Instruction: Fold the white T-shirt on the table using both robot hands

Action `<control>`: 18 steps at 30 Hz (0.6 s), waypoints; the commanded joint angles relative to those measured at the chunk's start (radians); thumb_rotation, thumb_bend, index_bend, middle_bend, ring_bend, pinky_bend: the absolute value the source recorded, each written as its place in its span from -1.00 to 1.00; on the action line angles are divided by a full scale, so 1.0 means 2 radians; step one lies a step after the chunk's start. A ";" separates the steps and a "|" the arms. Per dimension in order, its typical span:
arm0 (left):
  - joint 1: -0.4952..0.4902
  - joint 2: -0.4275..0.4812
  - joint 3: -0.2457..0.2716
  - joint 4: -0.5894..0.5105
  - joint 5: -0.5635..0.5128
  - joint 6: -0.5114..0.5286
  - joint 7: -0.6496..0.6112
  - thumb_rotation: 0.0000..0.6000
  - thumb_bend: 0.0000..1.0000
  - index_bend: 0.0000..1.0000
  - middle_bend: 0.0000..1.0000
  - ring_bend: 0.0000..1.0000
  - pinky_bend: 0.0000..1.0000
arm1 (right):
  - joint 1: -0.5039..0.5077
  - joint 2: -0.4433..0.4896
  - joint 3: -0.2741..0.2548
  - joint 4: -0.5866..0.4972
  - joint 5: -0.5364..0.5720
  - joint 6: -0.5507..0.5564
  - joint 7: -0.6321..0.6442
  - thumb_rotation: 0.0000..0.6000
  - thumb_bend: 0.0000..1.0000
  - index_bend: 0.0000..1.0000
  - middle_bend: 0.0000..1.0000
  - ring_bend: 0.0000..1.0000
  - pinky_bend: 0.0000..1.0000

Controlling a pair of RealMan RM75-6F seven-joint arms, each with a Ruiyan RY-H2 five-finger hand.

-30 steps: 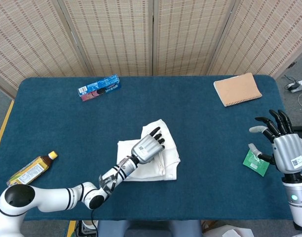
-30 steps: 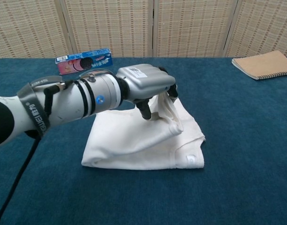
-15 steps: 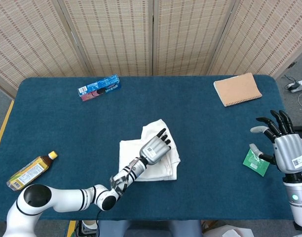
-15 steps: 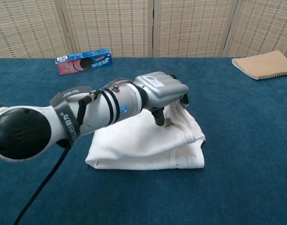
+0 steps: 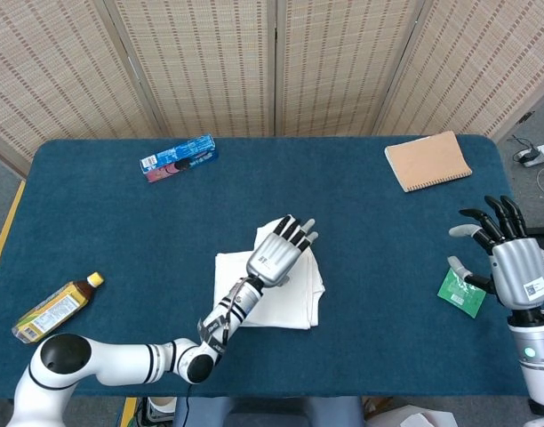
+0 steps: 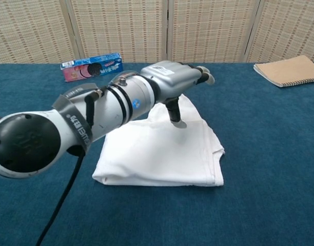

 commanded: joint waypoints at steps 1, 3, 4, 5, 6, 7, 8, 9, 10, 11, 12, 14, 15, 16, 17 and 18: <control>0.017 0.021 -0.002 -0.018 -0.003 0.014 -0.013 1.00 -0.70 -1.00 -1.00 -1.00 -0.98 | 0.001 0.004 0.000 -0.002 0.002 -0.003 0.002 1.00 -0.59 -0.15 -0.48 -0.86 -0.99; 0.033 0.041 -0.002 -0.034 -0.003 0.026 -0.029 1.00 -0.70 -1.00 -1.00 -1.00 -0.98 | 0.001 0.007 0.000 -0.003 0.002 -0.006 0.004 1.00 -0.59 -0.15 -0.48 -0.86 -0.99; 0.042 0.051 -0.001 -0.041 -0.002 0.031 -0.036 1.00 -0.70 -1.00 -1.00 -1.00 -0.98 | 0.002 0.009 -0.001 -0.004 0.001 -0.009 0.005 1.00 -0.59 -0.15 -0.47 -0.86 -0.98; 0.053 0.065 0.000 -0.050 -0.001 0.037 -0.046 1.00 -0.70 -1.00 -1.00 -1.00 -0.98 | 0.002 0.012 -0.003 -0.004 -0.001 -0.012 0.008 1.00 -0.59 -0.15 -0.47 -0.86 -0.96; 0.062 0.077 0.002 -0.058 -0.001 0.042 -0.052 1.00 -0.70 -1.00 -1.00 -1.00 -0.98 | 0.003 0.013 -0.004 -0.005 -0.002 -0.015 0.009 1.00 -0.59 -0.15 -0.47 -0.85 -0.95; 0.071 0.088 0.003 -0.067 -0.001 0.047 -0.060 1.00 -0.70 -1.00 -1.00 -1.00 -0.98 | 0.004 0.016 -0.006 -0.005 -0.003 -0.018 0.011 1.00 -0.59 -0.15 -0.47 -0.85 -0.93; 0.084 0.104 0.005 -0.077 0.001 0.055 -0.072 1.00 -0.70 -1.00 -1.00 -1.00 -0.98 | 0.005 0.019 -0.009 -0.006 -0.005 -0.023 0.014 1.00 -0.59 -0.15 -0.47 -0.85 -0.92; 0.095 0.116 0.008 -0.085 0.004 0.062 -0.081 1.00 -0.70 -1.00 -1.00 -1.00 -0.98 | 0.005 0.022 -0.011 -0.007 -0.006 -0.027 0.016 1.00 -0.59 -0.15 -0.47 -0.85 -0.90; 0.105 0.127 0.011 -0.092 0.008 0.068 -0.091 1.00 -0.70 -1.00 -1.00 -1.00 -0.98 | 0.006 0.025 -0.014 -0.008 -0.006 -0.033 0.017 1.00 -0.58 -0.15 -0.47 -0.84 -0.88; 0.119 0.142 0.015 -0.099 0.015 0.077 -0.104 1.00 -0.70 -1.00 -1.00 -1.00 -0.98 | 0.007 0.029 -0.018 -0.009 -0.008 -0.038 0.018 1.00 -0.58 -0.15 -0.47 -0.84 -0.87; 0.129 0.154 0.019 -0.104 0.021 0.083 -0.112 1.00 -0.70 -1.00 -1.00 -1.00 -0.98 | 0.007 0.031 -0.019 -0.010 -0.009 -0.041 0.019 1.00 -0.57 -0.15 -0.47 -0.83 -0.87; 0.150 0.177 0.026 -0.112 0.029 0.096 -0.128 1.00 -0.70 -1.00 -1.00 -1.00 -0.98 | 0.007 0.033 -0.023 -0.011 -0.010 -0.046 0.019 1.00 -0.54 -0.15 -0.47 -0.83 -0.85; 0.164 0.192 0.029 -0.119 0.032 0.104 -0.141 1.00 -0.70 -1.00 -1.00 -1.00 -0.98 | 0.007 0.034 -0.026 -0.011 -0.012 -0.049 0.019 1.00 -0.52 -0.15 -0.47 -0.83 -0.82; 0.174 0.202 0.031 -0.122 0.035 0.110 -0.152 1.00 -0.70 -1.00 -1.00 -1.00 -0.98 | 0.007 0.035 -0.028 -0.010 -0.013 -0.051 0.020 1.00 -0.50 -0.15 -0.47 -0.83 -0.79; 0.189 0.215 0.035 -0.126 0.040 0.118 -0.169 1.00 -0.70 -1.00 -1.00 -1.00 -0.98 | 0.007 0.036 -0.031 -0.010 -0.013 -0.055 0.019 1.00 -0.49 -0.15 -0.48 -0.83 -0.77; 0.200 0.225 0.038 -0.129 0.043 0.123 -0.181 1.00 -0.70 -1.00 -1.00 -1.00 -0.98 | 0.007 0.037 -0.033 -0.009 -0.013 -0.059 0.018 1.00 -0.47 -0.15 -0.48 -0.83 -0.75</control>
